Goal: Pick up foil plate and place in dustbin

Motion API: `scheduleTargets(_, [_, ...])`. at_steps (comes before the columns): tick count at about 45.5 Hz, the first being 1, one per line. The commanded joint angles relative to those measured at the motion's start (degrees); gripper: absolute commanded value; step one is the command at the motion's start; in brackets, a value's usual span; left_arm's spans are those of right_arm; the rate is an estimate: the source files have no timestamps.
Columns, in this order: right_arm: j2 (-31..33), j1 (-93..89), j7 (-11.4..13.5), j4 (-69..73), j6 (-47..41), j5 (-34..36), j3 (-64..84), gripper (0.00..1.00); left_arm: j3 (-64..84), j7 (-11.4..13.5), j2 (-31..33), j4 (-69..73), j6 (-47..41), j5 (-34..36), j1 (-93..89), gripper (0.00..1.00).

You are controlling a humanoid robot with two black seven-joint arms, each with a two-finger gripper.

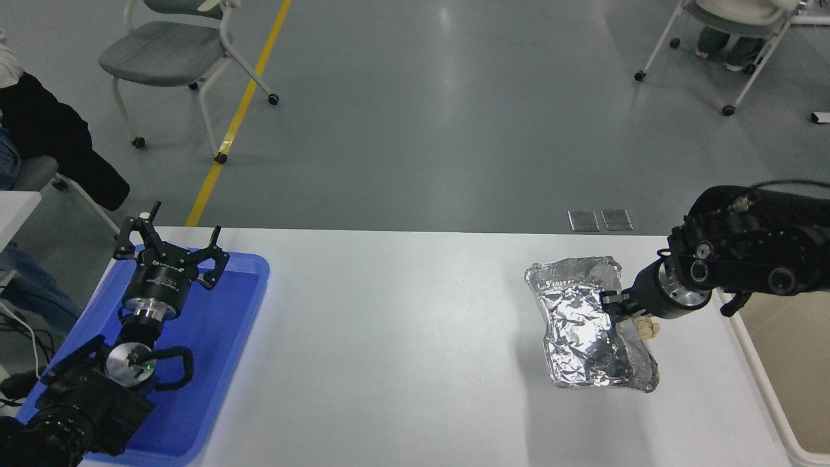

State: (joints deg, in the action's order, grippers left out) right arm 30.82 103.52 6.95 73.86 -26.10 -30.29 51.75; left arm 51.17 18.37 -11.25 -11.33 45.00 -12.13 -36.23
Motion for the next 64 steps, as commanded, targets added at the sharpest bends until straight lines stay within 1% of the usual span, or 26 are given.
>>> scheduleTargets(1, [-0.94,22.32,0.08,12.26,-4.57,6.38,11.43,0.0,-0.02,0.0,-0.09,-0.01,0.0,0.0,-0.07,1.0])
scheduleTargets(10, [-3.31,31.73,0.08,15.61,-8.09,9.63,14.25,0.0,-0.02,0.0,0.0,-0.01,0.0,0.0,-0.07,1.0])
scheduleTargets(16, [-3.58,35.6,0.08,15.61,-11.52,9.9,14.69,0.0,-0.02,0.0,0.0,-0.01,0.0,0.0,-0.07,1.0])
scheduleTargets(29, [-3.31,37.19,0.61,15.52,-12.66,9.82,15.74,0.0,-0.02,0.0,0.0,-0.01,0.0,0.0,-0.07,1.0])
scheduleTargets(35, [-2.09,37.01,0.61,14.91,-12.66,9.03,17.5,0.0,0.07,0.0,-0.09,-0.01,0.0,0.0,-0.07,1.0])
scheduleTargets(40, [1.25,36.93,0.61,13.68,-12.75,7.36,20.92,0.0,-0.02,0.09,-0.09,-0.01,0.0,0.0,-0.07,1.0])
scheduleTargets(41, [3.34,36.58,0.61,12.46,-12.75,5.27,22.32,0.0,-0.02,0.09,-0.09,-0.01,0.0,0.0,-0.07,1.0])
scheduleTargets(45, [8.45,35.53,0.52,9.2,-12.75,-0.19,23.74,0.0,-0.02,0.09,-0.09,-0.01,0.0,0.0,0.01,1.0])
scheduleTargets(53, [18.91,30.26,0.17,0.15,-12.93,-12.93,23.22,0.0,-0.02,0.18,-0.09,-0.01,0.0,0.0,0.01,1.0])
scheduleTargets(60, [25.77,22.79,-0.09,-8.11,-12.67,-19.36,19.8,0.0,-0.02,0.18,-0.09,-0.01,0.0,0.0,0.01,1.0])
scheduleTargets(64, [29.11,17.25,-0.09,-12.33,-12.05,-22.43,15.32,0.0,-0.02,0.18,-0.09,-0.01,0.0,0.0,0.01,1.0])
